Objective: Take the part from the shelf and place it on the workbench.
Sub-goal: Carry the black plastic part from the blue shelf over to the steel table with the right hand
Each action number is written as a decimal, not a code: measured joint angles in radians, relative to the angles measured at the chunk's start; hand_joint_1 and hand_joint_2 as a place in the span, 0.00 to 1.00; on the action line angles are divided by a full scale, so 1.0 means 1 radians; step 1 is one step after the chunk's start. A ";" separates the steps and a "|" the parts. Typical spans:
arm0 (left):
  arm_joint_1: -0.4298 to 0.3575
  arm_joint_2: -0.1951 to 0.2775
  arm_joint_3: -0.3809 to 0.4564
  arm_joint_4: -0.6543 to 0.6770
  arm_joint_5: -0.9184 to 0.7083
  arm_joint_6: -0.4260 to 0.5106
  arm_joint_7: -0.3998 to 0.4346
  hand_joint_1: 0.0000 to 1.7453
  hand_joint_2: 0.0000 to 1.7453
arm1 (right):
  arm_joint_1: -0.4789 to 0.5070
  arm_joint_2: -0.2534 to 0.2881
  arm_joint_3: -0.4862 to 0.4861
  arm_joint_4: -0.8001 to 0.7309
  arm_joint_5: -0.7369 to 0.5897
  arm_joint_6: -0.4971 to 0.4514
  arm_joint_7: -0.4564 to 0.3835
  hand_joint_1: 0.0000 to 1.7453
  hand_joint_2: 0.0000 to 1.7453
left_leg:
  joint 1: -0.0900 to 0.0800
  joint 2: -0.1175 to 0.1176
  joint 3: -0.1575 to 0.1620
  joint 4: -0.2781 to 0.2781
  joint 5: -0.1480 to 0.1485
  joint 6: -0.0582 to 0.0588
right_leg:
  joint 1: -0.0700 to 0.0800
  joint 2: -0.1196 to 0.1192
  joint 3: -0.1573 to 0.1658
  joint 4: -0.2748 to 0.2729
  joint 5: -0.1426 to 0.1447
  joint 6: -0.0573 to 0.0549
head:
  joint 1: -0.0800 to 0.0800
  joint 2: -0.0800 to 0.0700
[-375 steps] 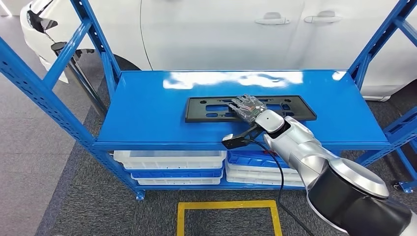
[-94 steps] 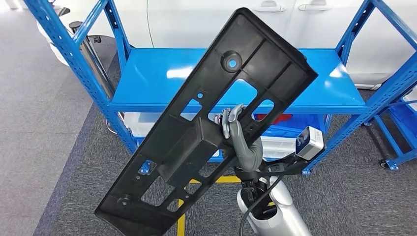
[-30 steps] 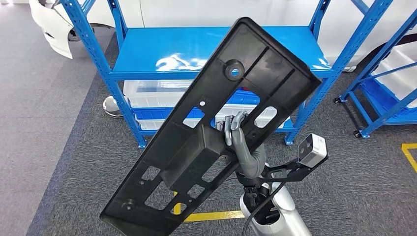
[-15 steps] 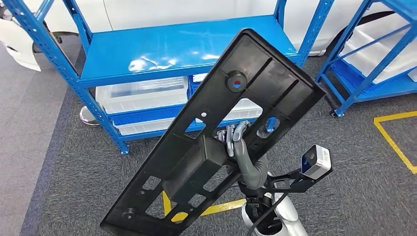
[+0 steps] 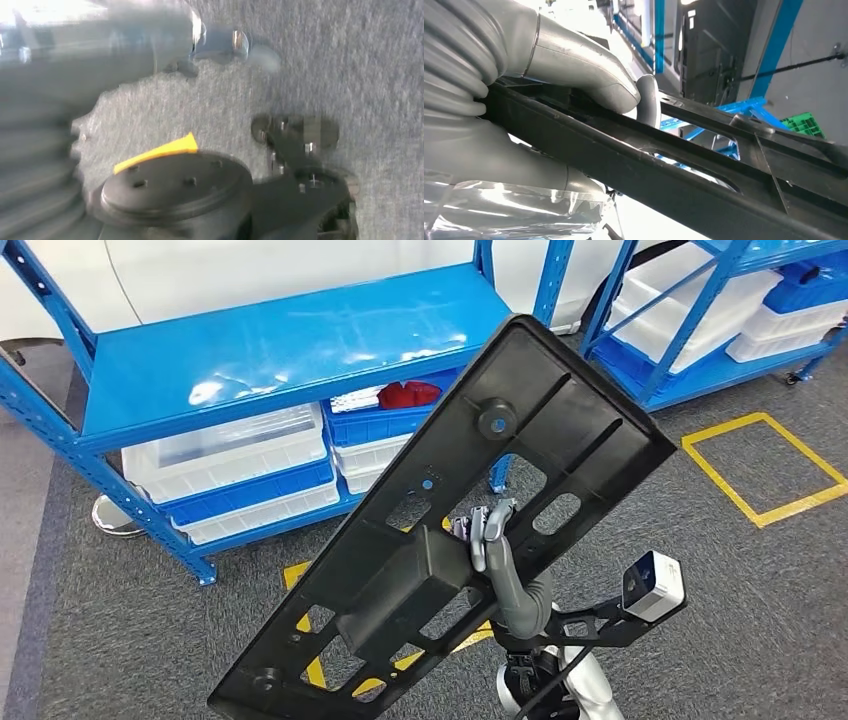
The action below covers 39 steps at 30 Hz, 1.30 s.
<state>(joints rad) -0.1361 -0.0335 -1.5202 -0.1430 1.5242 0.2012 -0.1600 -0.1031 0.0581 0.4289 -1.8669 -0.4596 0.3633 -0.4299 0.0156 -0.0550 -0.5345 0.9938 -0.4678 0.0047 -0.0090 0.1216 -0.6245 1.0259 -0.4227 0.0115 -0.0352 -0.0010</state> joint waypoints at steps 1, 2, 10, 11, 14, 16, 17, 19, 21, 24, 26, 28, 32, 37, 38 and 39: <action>-0.001 -0.001 0.000 0.000 0.000 0.001 0.000 0.00 1.00 | 0.001 0.000 -0.003 -0.002 0.001 0.000 -0.001 1.00 1.00 | 0.002 0.015 0.001 -0.006 0.005 0.005 | 0.002 -0.028 -0.013 0.027 -0.018 0.006 | 0.000 0.000; -0.001 -0.001 0.000 0.001 0.001 0.001 0.000 0.00 1.00 | 0.001 -0.001 -0.005 -0.004 0.001 0.000 -0.001 1.00 1.00 | 0.003 0.032 0.002 -0.010 0.007 0.009 | 0.003 -0.063 -0.036 0.076 -0.048 0.011 | 0.000 0.000; 0.001 -0.002 0.000 0.001 0.001 0.002 0.000 0.00 1.00 | 0.004 -0.002 -0.010 -0.007 0.004 0.004 -0.001 1.00 1.00 | -0.005 0.142 -0.001 -0.002 -0.001 0.003 | -0.005 -0.173 0.011 0.041 -0.032 0.018 | 0.000 0.000; 0.001 -0.002 0.000 0.001 0.001 0.003 0.000 0.00 1.00 | 0.004 -0.002 -0.010 -0.009 0.004 0.005 -0.002 1.00 1.00 | -0.008 0.150 0.000 0.000 -0.003 -0.002 | -0.001 -0.186 0.031 0.003 -0.025 0.010 | 0.000 0.000; 0.000 -0.003 0.000 0.001 0.003 0.005 -0.001 0.00 1.00 | 0.008 -0.003 -0.013 -0.015 0.007 0.010 -0.002 1.00 1.00 | -0.011 0.173 0.005 0.000 -0.009 -0.019 | 0.004 -0.168 0.033 -0.014 -0.022 -0.014 | 0.000 0.000; -0.002 -0.003 0.000 0.001 0.004 0.006 -0.002 0.00 1.00 | 0.010 -0.003 -0.015 -0.019 0.009 0.013 -0.003 1.00 1.00 | -0.007 0.145 -0.002 0.029 -0.035 -0.030 | -0.001 -0.146 0.036 -0.021 -0.016 -0.027 | 0.000 0.000; -0.002 -0.003 0.000 0.001 0.005 0.006 -0.003 0.00 1.00 | 0.011 -0.002 -0.016 -0.020 0.010 0.015 -0.003 1.00 1.00 | -0.004 0.119 -0.020 0.072 -0.063 -0.034 | -0.004 -0.136 0.037 -0.024 -0.014 -0.032 | 0.000 0.000; 0.002 -0.003 0.000 0.001 0.007 0.008 -0.004 0.00 1.00 | 0.011 -0.002 -0.016 -0.020 0.010 0.016 -0.003 1.00 1.00 | -0.002 0.077 -0.080 0.205 -0.128 -0.038 | -0.003 -0.112 0.035 -0.024 -0.012 -0.037 | 0.000 0.000; 0.005 -0.003 0.000 0.001 0.008 0.008 -0.004 0.00 1.00 | 0.013 -0.002 -0.016 -0.020 0.011 0.016 -0.002 1.00 1.00 | -0.002 0.066 -0.122 0.286 -0.144 -0.039 | -0.002 -0.084 0.033 -0.021 -0.011 -0.038 | 0.000 0.000; 0.005 -0.003 0.000 0.001 0.009 0.008 -0.004 0.00 1.00 | 0.011 -0.001 -0.016 -0.020 0.016 0.018 -0.001 1.00 1.00 | 0.002 0.035 -0.068 0.154 -0.048 -0.034 | -0.003 -0.042 0.032 -0.013 -0.013 -0.033 | 0.000 0.000; 0.007 -0.003 0.000 0.001 0.009 0.007 -0.004 0.00 1.00 | 0.003 -0.001 -0.016 -0.019 0.021 0.021 0.000 1.00 1.00 | 0.007 -0.018 -0.024 0.048 -0.010 -0.028 | -0.004 -0.016 0.024 -0.004 -0.013 -0.022 | 0.000 0.000; 0.008 -0.003 0.000 0.001 0.009 0.006 -0.003 0.00 1.00 | -0.006 -0.001 -0.017 -0.017 0.027 0.024 0.001 1.00 1.00 | 0.006 -0.034 -0.015 0.024 -0.012 -0.019 | -0.005 0.008 0.012 -0.003 -0.008 -0.006 | 0.000 0.000; 0.004 -0.003 0.000 0.001 0.012 0.001 -0.003 0.00 1.00 | -0.037 -0.002 -0.030 -0.007 0.034 0.028 0.002 1.00 1.00 | 0.010 0.020 -0.011 0.008 0.000 0.010 | -0.004 -0.034 -0.024 0.052 -0.036 0.017 | 0.001 0.000; 0.009 -0.003 0.000 0.001 0.014 -0.001 -0.006 0.00 1.00 | -0.082 -0.010 -0.061 0.014 0.044 0.033 0.002 1.00 1.00 | -0.004 0.096 -0.013 0.009 -0.002 0.019 | -0.004 -0.118 -0.123 0.265 -0.116 0.023 | 0.002 0.000; 0.007 -0.004 0.000 0.001 0.014 -0.001 -0.006 0.00 1.00 | -0.089 -0.013 -0.068 0.018 0.047 0.033 0.002 1.00 1.00 | -0.006 0.109 -0.012 0.009 -0.003 0.019 | -0.004 -0.124 -0.097 0.219 -0.089 0.020 | 0.002 0.000; 0.006 -0.004 0.000 0.001 0.014 0.000 -0.006 0.00 1.00 | -0.099 -0.017 -0.075 0.022 0.049 0.033 0.002 1.00 1.00 | -0.008 0.121 -0.011 0.009 -0.005 0.018 | -0.001 -0.139 -0.056 0.148 -0.058 0.014 | 0.002 0.000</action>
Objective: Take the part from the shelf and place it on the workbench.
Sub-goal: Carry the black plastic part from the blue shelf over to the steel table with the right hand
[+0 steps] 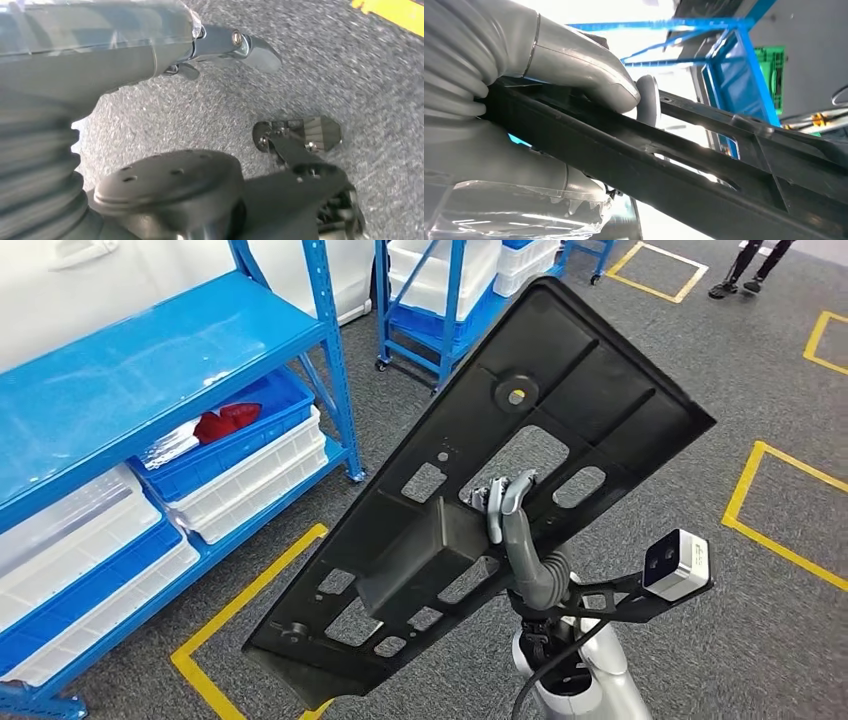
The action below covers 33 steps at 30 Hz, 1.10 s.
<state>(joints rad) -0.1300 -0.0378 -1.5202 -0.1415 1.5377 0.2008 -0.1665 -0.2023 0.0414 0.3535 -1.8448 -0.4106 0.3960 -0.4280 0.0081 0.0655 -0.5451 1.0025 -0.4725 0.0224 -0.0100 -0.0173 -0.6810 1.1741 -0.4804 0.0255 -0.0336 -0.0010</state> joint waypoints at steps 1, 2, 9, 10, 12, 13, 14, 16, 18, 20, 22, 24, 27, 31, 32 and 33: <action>-0.001 -0.001 0.000 0.000 -0.001 0.001 0.000 0.00 1.00 | -0.012 -0.003 -0.007 0.003 0.002 -0.001 0.000 1.00 1.00 | -0.003 0.011 0.002 0.000 -0.002 -0.002 | 0.006 -0.023 0.038 -0.069 0.021 -0.008 | 0.000 0.000; -0.002 -0.002 0.000 0.000 -0.002 0.002 0.001 0.00 1.00 | -0.023 -0.005 -0.015 0.005 0.003 -0.002 0.000 1.00 1.00 | -0.006 0.021 0.003 0.000 -0.004 -0.005 | 0.012 -0.041 0.067 -0.123 0.036 -0.017 | 0.000 0.000; -0.010 -0.006 -0.005 0.000 -0.014 0.010 0.004 0.00 1.00 | -0.083 -0.023 -0.057 0.010 0.025 -0.025 0.018 1.00 1.00 | -0.003 -0.011 -0.026 0.092 -0.071 -0.036 | 0.007 0.006 0.088 -0.180 0.051 -0.052 | 0.000 0.000; -0.008 -0.006 -0.005 0.000 -0.015 0.010 0.004 0.00 1.00 | -0.087 -0.024 -0.060 0.010 0.031 -0.029 0.019 1.00 1.00 | -0.001 -0.037 -0.057 0.160 -0.105 -0.039 | 0.006 0.019 0.088 -0.181 0.052 -0.054 | 0.000 0.000; -0.006 -0.006 -0.006 0.000 -0.018 0.011 0.004 0.00 1.00 | -0.089 -0.028 -0.064 0.010 0.046 -0.039 0.021 1.00 1.00 | 0.001 -0.054 -0.114 0.274 -0.145 -0.044 | 0.006 0.046 0.088 -0.180 0.052 -0.055 | 0.000 0.000; -0.007 -0.006 -0.006 0.000 -0.019 0.011 0.006 0.00 1.00 | -0.088 -0.032 -0.068 0.010 0.053 -0.043 0.022 1.00 1.00 | 0.003 -0.056 -0.123 0.287 -0.136 -0.046 | 0.006 0.061 0.089 -0.178 0.051 -0.055 | 0.000 0.000; -0.008 -0.006 -0.006 0.000 -0.020 0.011 0.008 0.00 1.00 | -0.088 -0.035 -0.072 0.009 0.058 -0.046 0.021 1.00 1.00 | 0.004 -0.059 -0.113 0.260 -0.107 -0.046 | 0.005 0.077 0.090 -0.176 0.050 -0.053 | 0.000 0.000; -0.010 -0.006 -0.007 0.000 -0.021 0.009 0.013 0.00 1.00 | -0.088 -0.042 -0.079 0.006 0.066 -0.050 0.019 1.00 1.00 | 0.011 -0.092 -0.059 0.133 -0.030 -0.047 | 0.003 0.106 0.091 -0.169 0.045 -0.046 | 0.000 0.000; -0.010 -0.005 -0.008 0.000 -0.021 0.008 0.018 0.00 1.00 | -0.092 -0.047 -0.085 0.004 0.070 -0.049 0.016 1.00 1.00 | 0.017 -0.139 -0.019 0.037 0.001 -0.044 | 0.001 0.132 0.082 -0.156 0.043 -0.034 | 0.000 0.000; -0.013 -0.005 -0.010 0.000 -0.022 0.007 0.023 0.00 1.00 | -0.097 -0.053 -0.088 0.004 0.073 -0.045 0.014 1.00 1.00 | 0.015 -0.146 -0.013 0.019 -0.004 -0.035 | -0.003 0.156 0.069 -0.152 0.047 -0.018 | 0.000 0.000; -0.019 -0.005 -0.013 0.000 -0.022 0.007 0.027 0.00 1.00 | -0.103 -0.061 -0.091 0.003 0.075 -0.041 0.013 1.00 1.00 | 0.015 -0.123 -0.010 0.013 0.000 -0.020 | -0.004 0.145 0.059 -0.146 0.045 -0.005 | 0.000 0.000; -0.022 -0.005 -0.014 0.000 -0.022 0.007 0.029 0.00 1.00 | -0.118 -0.069 -0.093 0.004 0.078 -0.039 0.011 1.00 1.00 | 0.015 -0.095 -0.006 0.004 0.004 -0.006 | -0.002 0.082 0.025 -0.080 0.010 0.004 | 0.000 0.000; -0.020 -0.003 -0.016 0.000 -0.022 0.007 0.032 0.00 1.00 | -0.133 -0.075 -0.093 0.008 0.080 -0.039 0.008 1.00 1.00 | 0.008 -0.050 -0.005 0.003 0.001 0.002 | -0.004 0.027 -0.073 0.107 -0.061 0.012 | 0.000 0.000; -0.023 -0.001 -0.019 0.000 -0.022 0.008 0.037 0.00 1.00 | -0.147 -0.083 -0.093 0.015 0.082 -0.039 0.005 1.00 1.00 | 0.004 0.002 0.004 0.003 -0.007 -0.001 | -0.001 -0.009 -0.011 -0.018 0.026 0.003 | 0.000 0.000; -0.023 -0.001 -0.020 0.000 -0.021 0.009 0.037 0.00 1.00 | -0.154 -0.085 -0.093 0.016 0.082 -0.038 0.003 1.00 1.00 | 0.001 0.013 0.007 0.004 -0.011 -0.005 | 0.006 -0.031 0.023 -0.084 0.047 -0.004 | 0.000 0.000; -0.023 -0.001 -0.020 0.000 -0.021 0.009 0.037 0.00 1.00 | -0.162 -0.085 -0.093 0.017 0.081 -0.037 0.000 1.00 1.00 | -0.002 0.023 0.009 0.004 -0.014 -0.009 | 0.012 -0.047 0.045 -0.130 0.058 -0.012 | 0.000 0.000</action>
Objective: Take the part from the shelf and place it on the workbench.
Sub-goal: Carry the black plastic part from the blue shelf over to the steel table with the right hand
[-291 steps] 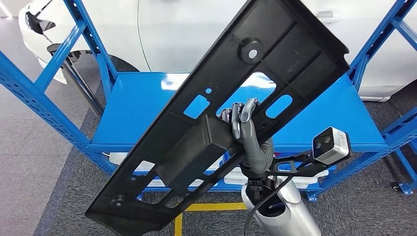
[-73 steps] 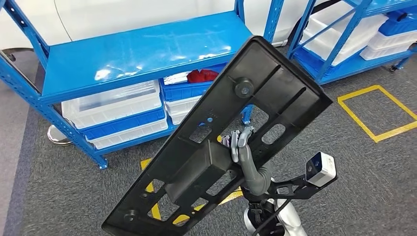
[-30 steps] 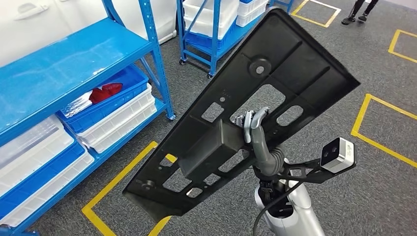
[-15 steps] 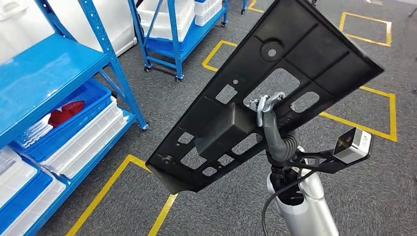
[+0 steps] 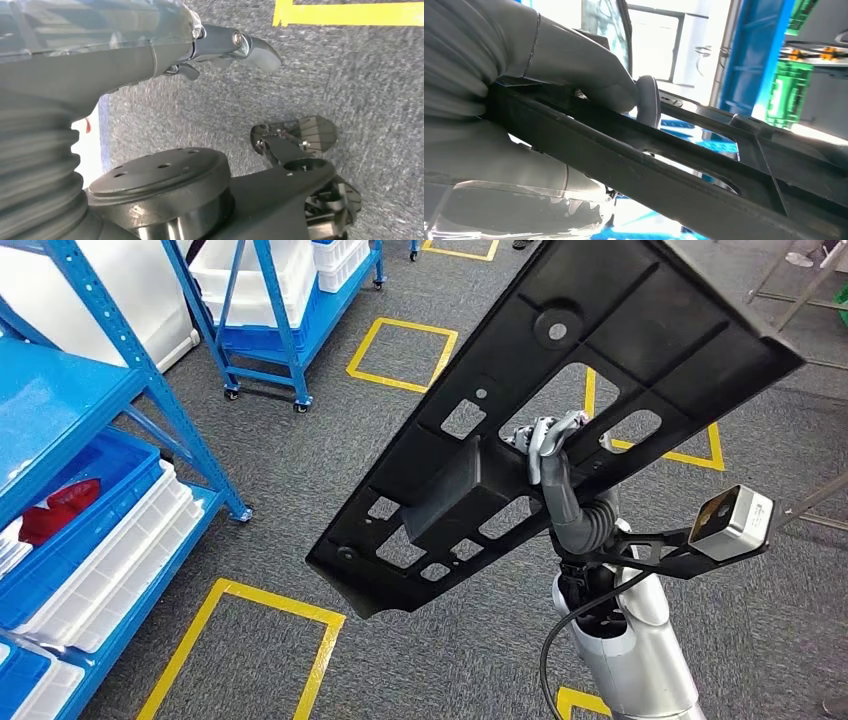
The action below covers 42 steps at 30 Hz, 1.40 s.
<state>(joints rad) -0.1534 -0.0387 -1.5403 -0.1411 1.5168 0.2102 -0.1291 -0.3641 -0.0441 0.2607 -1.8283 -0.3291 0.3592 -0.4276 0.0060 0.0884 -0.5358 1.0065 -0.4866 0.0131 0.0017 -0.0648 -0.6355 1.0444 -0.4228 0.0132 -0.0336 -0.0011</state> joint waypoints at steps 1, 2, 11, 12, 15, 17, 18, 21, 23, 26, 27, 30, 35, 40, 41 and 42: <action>0.000 0.000 0.000 0.000 0.000 0.001 0.000 0.00 1.00 | -0.006 -0.001 0.000 0.001 -0.001 0.001 -0.003 1.00 1.00 | -0.003 0.011 0.002 0.000 -0.003 -0.005 | 0.006 -0.008 0.009 -0.022 0.001 -0.007 | 0.000 0.000; 0.000 0.000 0.000 0.000 0.001 0.001 0.000 0.00 1.00 | -0.010 -0.003 0.000 0.003 -0.002 0.002 -0.005 1.00 1.00 | -0.005 0.022 0.004 -0.002 -0.005 -0.010 | 0.009 0.000 0.008 -0.025 -0.001 -0.013 | 0.000 0.000; 0.008 0.006 -0.002 0.000 0.000 0.002 0.000 0.00 1.00 | -0.031 -0.010 0.000 0.013 0.002 0.001 -0.004 1.00 1.00 | 0.005 -0.080 -0.127 0.267 -0.114 -0.035 | -0.003 0.117 0.019 -0.039 0.005 -0.043 | 0.000 0.000; 0.009 0.006 -0.002 0.000 -0.001 0.002 0.000 0.00 1.00 | -0.032 -0.010 0.000 0.014 0.004 0.001 -0.003 1.00 1.00 | 0.006 -0.084 -0.113 0.226 -0.079 -0.035 | -0.004 0.133 0.019 -0.035 0.003 -0.040 | 0.000 0.000; 0.009 0.006 -0.004 0.000 -0.004 0.002 0.002 0.00 1.00 | -0.036 -0.013 0.000 0.014 0.005 0.002 -0.003 1.00 1.00 | 0.013 -0.144 -0.039 0.050 0.006 -0.030 | -0.006 0.173 0.014 -0.020 -0.003 -0.027 | 0.000 0.000; 0.011 0.006 -0.005 0.000 -0.007 0.002 0.006 0.00 1.00 | -0.038 -0.017 0.000 0.014 0.006 0.000 -0.003 1.00 1.00 | 0.012 -0.165 -0.025 0.021 0.006 -0.022 | -0.010 0.195 0.004 -0.017 0.000 -0.014 | 0.000 0.000; 0.011 0.006 -0.006 0.000 -0.008 0.002 0.008 0.00 1.00 | -0.039 -0.019 0.001 0.014 0.007 -0.003 -0.003 1.00 1.00 | 0.011 -0.156 -0.023 0.017 0.008 -0.016 | -0.012 0.206 0.001 -0.018 0.004 -0.007 | 0.000 0.000; 0.008 0.005 -0.008 0.000 -0.012 0.002 0.015 0.00 1.00 | -0.042 -0.030 0.000 0.012 0.010 -0.018 -0.003 1.00 1.00 | 0.013 -0.118 -0.014 0.001 0.017 0.004 | -0.010 0.161 -0.024 0.025 -0.021 0.008 | 0.000 0.000; 0.011 0.005 -0.009 0.000 -0.013 0.002 0.015 0.00 1.00 | -0.044 -0.037 -0.001 0.011 0.014 -0.027 -0.004 1.00 1.00 | 0.011 -0.090 -0.011 -0.003 0.017 0.012 | -0.009 0.096 -0.086 0.146 -0.078 0.014 | 0.000 0.000; 0.015 0.005 -0.009 0.000 -0.014 0.002 0.015 0.00 1.00 | -0.041 -0.046 -0.001 0.010 0.024 -0.037 -0.004 1.00 1.00 | 0.007 -0.045 -0.009 -0.003 0.011 0.013 | -0.017 0.070 -0.145 0.253 -0.097 0.020 | 0.000 0.000; 0.015 0.005 -0.009 0.000 -0.014 0.002 0.015 0.00 1.00 | -0.040 -0.050 -0.001 0.010 0.029 -0.038 -0.003 1.00 1.00 | 0.007 -0.032 -0.006 -0.003 0.008 0.012 | -0.018 0.064 -0.127 0.217 -0.071 0.020 | 0.000 0.000; 0.011 0.005 -0.009 0.000 -0.015 0.002 0.012 0.00 1.00 | -0.042 -0.060 -0.005 0.003 0.042 -0.043 -0.004 1.00 1.00 | 0.002 0.001 0.006 -0.002 -0.004 -0.001 | -0.007 0.006 -0.023 0.023 0.003 0.007 | 0.000 0.000; 0.002 0.005 -0.009 0.000 -0.016 0.003 0.008 0.00 1.00 | -0.044 -0.074 -0.017 -0.005 0.050 -0.051 -0.005 1.00 1.00 | 0.000 0.028 0.019 0.006 -0.030 -0.026 | 0.001 0.032 0.000 -0.030 0.007 -0.024 | 0.000 0.000; 0.004 0.005 -0.010 0.000 -0.020 0.002 0.006 0.00 1.00 | -0.045 -0.078 -0.022 -0.010 0.060 -0.054 -0.003 1.00 1.00 | 0.006 -0.075 -0.110 0.267 -0.144 -0.034 | -0.003 0.098 0.009 -0.037 0.009 -0.042 | 0.000 0.000; 0.005 0.005 -0.010 0.000 -0.022 0.002 0.006 0.00 1.00 | -0.044 -0.079 -0.022 -0.010 0.061 -0.054 -0.003 1.00 1.00 | 0.006 -0.078 -0.125 0.283 -0.134 -0.033 | -0.002 0.114 0.009 -0.035 0.008 -0.042 | 0.000 0.000; 0.005 0.005 -0.010 0.000 -0.024 0.002 0.006 0.00 1.00 | -0.043 -0.080 -0.023 -0.010 0.061 -0.054 -0.003 1.00 1.00 | 0.006 -0.082 -0.122 0.259 -0.104 -0.032 | -0.002 0.130 0.010 -0.034 0.008 -0.042 | 0.000 0.000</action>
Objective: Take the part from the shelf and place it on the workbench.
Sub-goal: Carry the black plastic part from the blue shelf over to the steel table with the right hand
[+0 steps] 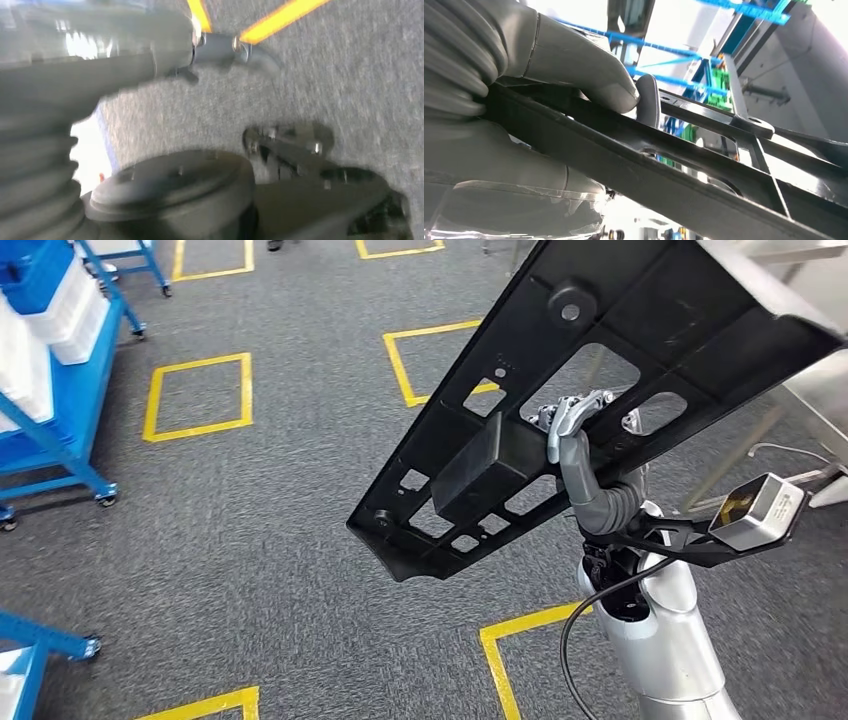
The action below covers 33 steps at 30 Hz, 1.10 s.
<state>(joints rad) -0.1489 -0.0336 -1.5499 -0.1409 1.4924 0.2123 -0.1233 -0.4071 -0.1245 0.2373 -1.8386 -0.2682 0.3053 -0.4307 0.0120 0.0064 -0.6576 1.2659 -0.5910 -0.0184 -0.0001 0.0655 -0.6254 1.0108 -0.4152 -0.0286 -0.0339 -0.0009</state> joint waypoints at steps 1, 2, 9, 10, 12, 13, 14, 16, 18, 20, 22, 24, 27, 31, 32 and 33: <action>-0.001 0.000 0.000 0.000 -0.002 0.000 0.000 0.00 1.00 | 0.000 -0.001 -0.001 -0.001 0.000 0.000 0.000 1.00 1.00 | 0.000 -0.009 0.019 -0.057 0.042 0.003 | 0.000 0.016 0.001 0.002 -0.001 0.001 | 0.000 0.000; -0.001 0.001 0.000 0.000 -0.005 0.000 0.000 0.00 1.00 | 0.001 -0.002 -0.003 -0.001 0.000 0.000 0.000 1.00 1.00 | 0.001 -0.032 0.045 -0.123 0.081 0.007 | -0.001 0.030 0.001 0.005 -0.003 0.004 | 0.000 0.000; -0.006 0.004 0.000 0.000 -0.014 0.000 0.004 0.00 1.00 | 0.016 -0.014 -0.019 -0.011 0.012 -0.003 -0.002 1.00 1.00 | 0.003 -0.049 0.102 -0.265 0.130 0.038 | -0.009 0.040 -0.028 0.031 -0.011 0.045 | 0.000 0.000; -0.006 0.004 0.000 0.000 -0.015 0.000 0.004 0.00 1.00 | 0.017 -0.016 -0.021 -0.012 0.014 -0.003 -0.002 1.00 1.00 | 0.004 -0.035 0.106 -0.272 0.132 0.043 | -0.007 0.003 -0.047 0.071 -0.033 0.048 | 0.000 0.000; -0.003 0.005 0.000 0.000 -0.017 0.001 0.004 0.00 1.00 | 0.022 -0.017 -0.022 -0.013 0.017 -0.005 -0.002 1.00 1.00 | -0.001 -0.006 0.108 -0.274 0.132 0.048 | -0.011 -0.047 -0.111 0.197 -0.093 0.055 | 0.000 0.000; -0.002 0.005 0.000 0.000 -0.017 0.002 0.004 0.00 1.00 | 0.026 -0.017 -0.022 -0.013 0.018 -0.006 -0.002 1.00 1.00 | -0.002 0.009 0.108 -0.273 0.130 0.048 | -0.014 -0.054 -0.140 0.253 -0.111 0.058 | 0.000 0.000; -0.001 0.005 0.000 0.000 -0.016 0.002 0.004 0.00 1.00 | 0.031 -0.017 -0.022 -0.013 0.019 -0.006 -0.002 1.00 1.00 | -0.003 0.024 0.109 -0.273 0.128 0.048 | -0.017 -0.057 -0.155 0.281 -0.113 0.061 | 0.000 0.000; -0.001 0.005 0.000 0.000 -0.015 0.003 0.003 0.00 1.00 | 0.035 -0.017 -0.022 -0.013 0.022 -0.007 -0.002 1.00 1.00 | -0.003 0.051 0.113 -0.273 0.123 0.044 | -0.020 -0.068 -0.123 0.219 -0.068 0.063 | 0.000 0.000; -0.002 0.005 0.000 0.000 -0.012 0.003 0.003 0.00 1.00 | 0.033 -0.017 -0.022 -0.013 0.025 -0.006 -0.002 1.00 1.00 | -0.007 0.074 0.121 -0.271 0.114 0.036 | -0.015 -0.115 -0.045 0.078 -0.015 0.059 | 0.000 0.000; -0.003 0.005 0.000 0.000 -0.009 0.006 0.003 0.00 1.00 | 0.031 -0.017 -0.022 -0.013 0.030 -0.006 -0.001 1.00 1.00 | -0.011 0.091 0.128 -0.270 0.106 0.026 | -0.005 -0.145 -0.006 0.007 -0.001 0.047 | 0.000 0.000; -0.003 0.005 0.000 0.000 -0.007 0.008 0.005 0.00 1.00 | 0.029 -0.019 -0.023 -0.013 0.035 -0.007 0.001 1.00 1.00 | -0.011 0.112 0.136 -0.272 0.100 0.013 | 0.000 -0.125 -0.006 0.002 -0.003 0.034 | 0.000 0.000; -0.004 0.004 0.000 0.000 -0.004 0.010 0.011 0.00 1.00 | 0.026 -0.021 -0.024 -0.014 0.038 -0.009 0.003 1.00 1.00 | -0.006 0.097 0.136 -0.254 0.081 0.003 | -0.002 -0.100 0.001 -0.006 0.000 0.021 | 0.000 0.000; -0.001 0.004 0.000 0.000 0.001 0.011 0.024 0.00 1.00 | 0.021 -0.022 -0.025 -0.013 0.037 -0.014 0.006 1.00 1.00 | 0.001 0.021 0.062 -0.088 -0.005 -0.003 | -0.006 -0.062 0.006 -0.013 0.002 0.005 | 0.000 0.000; -0.001 0.005 0.001 0.000 0.001 0.003 0.030 0.00 1.00 | 0.027 -0.026 -0.027 -0.005 0.036 -0.017 0.012 1.00 1.00 | 0.000 -0.002 0.008 -0.017 0.015 0.000 | -0.002 0.000 0.009 -0.010 0.001 0.004 | 0.000 0.000; -0.002 0.005 0.001 0.000 0.000 0.002 0.032 0.00 1.00 | 0.028 -0.027 -0.028 -0.004 0.035 -0.017 0.012 1.00 1.00 | 0.000 -0.014 0.033 -0.083 0.058 0.004 | -0.002 0.015 0.010 -0.008 0.001 0.005 | 0.000 0.000; -0.001 0.005 0.001 0.001 -0.001 0.002 0.034 0.00 1.00 | 0.029 -0.029 -0.031 -0.003 0.035 -0.017 0.012 1.00 1.00 | 0.002 -0.041 0.060 -0.151 0.092 0.009 | -0.002 0.029 0.009 -0.006 0.000 0.007 | 0.000 0.000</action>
<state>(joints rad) -0.1496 -0.0281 -1.5493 -0.1403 1.4912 0.2139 -0.0896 -0.3786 -0.1533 0.2068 -1.8412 -0.2332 0.2884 -0.4191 0.0137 -0.0350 -0.5972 1.1146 -0.4994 -0.0098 -0.0019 0.0948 -0.6166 1.0049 -0.4148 -0.0212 -0.0339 -0.0010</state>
